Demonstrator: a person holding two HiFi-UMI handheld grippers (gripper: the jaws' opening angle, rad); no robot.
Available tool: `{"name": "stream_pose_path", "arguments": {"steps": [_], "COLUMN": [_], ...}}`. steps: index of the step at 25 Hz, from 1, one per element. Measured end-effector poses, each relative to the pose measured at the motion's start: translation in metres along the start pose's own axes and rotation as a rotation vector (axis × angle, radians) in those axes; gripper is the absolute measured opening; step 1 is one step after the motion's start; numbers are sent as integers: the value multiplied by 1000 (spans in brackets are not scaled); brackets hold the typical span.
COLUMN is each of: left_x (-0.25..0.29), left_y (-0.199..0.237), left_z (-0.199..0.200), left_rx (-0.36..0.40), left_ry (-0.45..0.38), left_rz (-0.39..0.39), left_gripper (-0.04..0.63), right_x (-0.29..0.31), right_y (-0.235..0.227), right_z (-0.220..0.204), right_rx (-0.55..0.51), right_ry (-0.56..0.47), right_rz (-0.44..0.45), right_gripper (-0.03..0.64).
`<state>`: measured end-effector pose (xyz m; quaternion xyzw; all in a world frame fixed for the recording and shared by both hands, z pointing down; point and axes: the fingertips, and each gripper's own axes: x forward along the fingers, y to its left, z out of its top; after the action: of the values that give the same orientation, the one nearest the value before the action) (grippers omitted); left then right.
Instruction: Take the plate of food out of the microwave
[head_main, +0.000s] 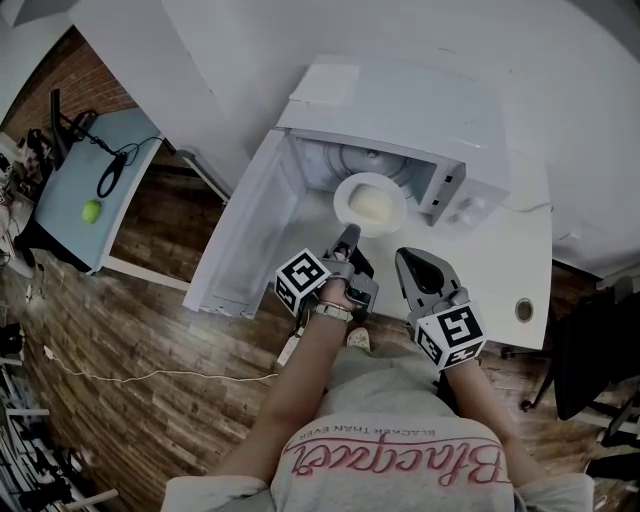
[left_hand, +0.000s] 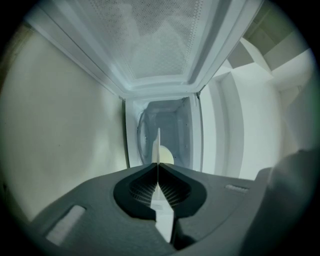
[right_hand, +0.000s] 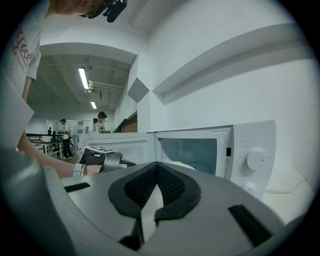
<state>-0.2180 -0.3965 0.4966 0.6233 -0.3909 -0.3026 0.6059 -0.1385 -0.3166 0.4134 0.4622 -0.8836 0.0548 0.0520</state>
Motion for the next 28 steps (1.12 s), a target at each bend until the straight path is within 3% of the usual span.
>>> {"name": "stream_pose_path", "arguments": {"steps": [14, 28], "left_x": [-30, -52], "left_y": [-23, -58], "left_z": [-11, -19], "left_rx": [-13, 5], "left_ry": [-45, -69], "left_rz": [-22, -62], "left_gripper": [12, 12], "right_x": [-20, -33], "right_y": [10, 2], "right_z": [19, 44], "right_rx": [-17, -39], "right_ry": [-2, -50], "right_rz": [47, 31], "right_gripper": [11, 11]}}
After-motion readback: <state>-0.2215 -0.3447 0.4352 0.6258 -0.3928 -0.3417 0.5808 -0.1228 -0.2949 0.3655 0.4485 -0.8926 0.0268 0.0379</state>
